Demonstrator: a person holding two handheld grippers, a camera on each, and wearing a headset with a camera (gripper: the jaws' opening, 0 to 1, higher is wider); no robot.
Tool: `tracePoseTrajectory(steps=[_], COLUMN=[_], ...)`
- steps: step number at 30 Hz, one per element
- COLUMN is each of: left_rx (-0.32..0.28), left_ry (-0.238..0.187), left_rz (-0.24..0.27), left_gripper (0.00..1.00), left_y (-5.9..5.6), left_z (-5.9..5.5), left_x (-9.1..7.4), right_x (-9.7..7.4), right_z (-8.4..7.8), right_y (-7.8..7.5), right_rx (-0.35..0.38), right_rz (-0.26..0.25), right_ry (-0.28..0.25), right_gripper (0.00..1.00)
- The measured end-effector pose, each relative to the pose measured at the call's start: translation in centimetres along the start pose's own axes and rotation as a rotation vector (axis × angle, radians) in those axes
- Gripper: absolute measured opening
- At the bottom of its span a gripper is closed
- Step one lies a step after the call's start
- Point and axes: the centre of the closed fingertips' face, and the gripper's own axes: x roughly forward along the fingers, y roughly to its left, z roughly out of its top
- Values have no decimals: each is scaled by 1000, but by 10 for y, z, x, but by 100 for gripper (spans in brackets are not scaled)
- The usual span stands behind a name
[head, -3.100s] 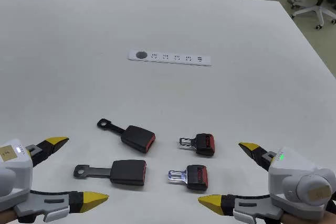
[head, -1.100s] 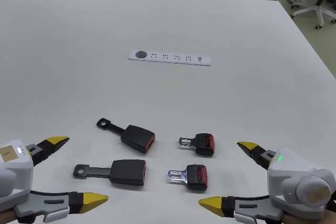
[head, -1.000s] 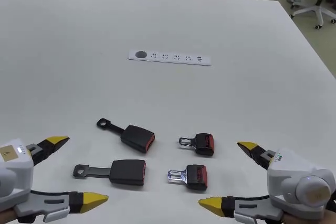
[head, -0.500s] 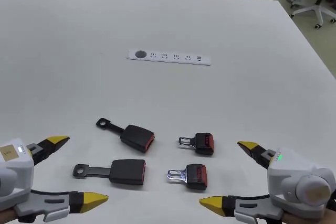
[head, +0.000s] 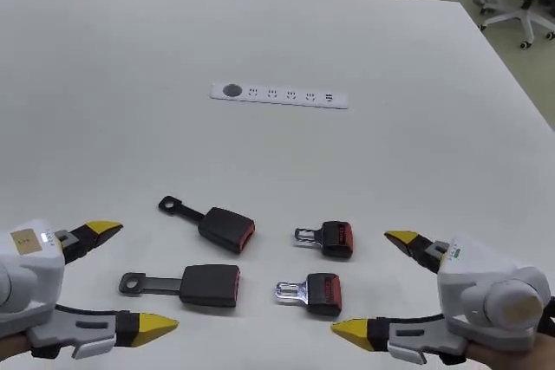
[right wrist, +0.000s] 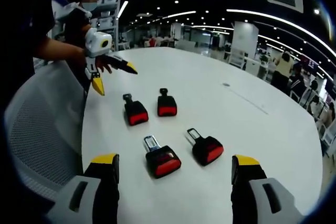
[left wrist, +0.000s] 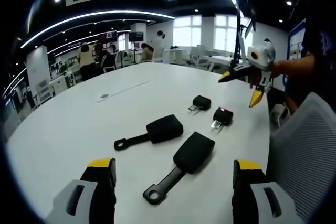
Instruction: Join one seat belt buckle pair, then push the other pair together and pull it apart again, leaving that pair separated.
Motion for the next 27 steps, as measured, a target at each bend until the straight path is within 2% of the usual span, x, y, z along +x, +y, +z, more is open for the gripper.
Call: tracePoseTrajectory(steps=[5,10,16,27], left_rx=[20,33,70,172], left_ry=[30,51,96,170], left_rz=[-28,-46,-89,-182], left_gripper=[90,87,78,69], left_y=[-2,-3,-6,-18], left_z=[-3,-5,-9,-10], left_x=[5,9,16,33], right_x=[4,8,13,23], right_z=[1,1,-3,-11], right_y=[0,5,7,12], right_rx=[-24,-56,-85,-161], right_rz=[20,54,90,153], right_ry=[13,36,61,113], right_gripper=[86,79,72,61])
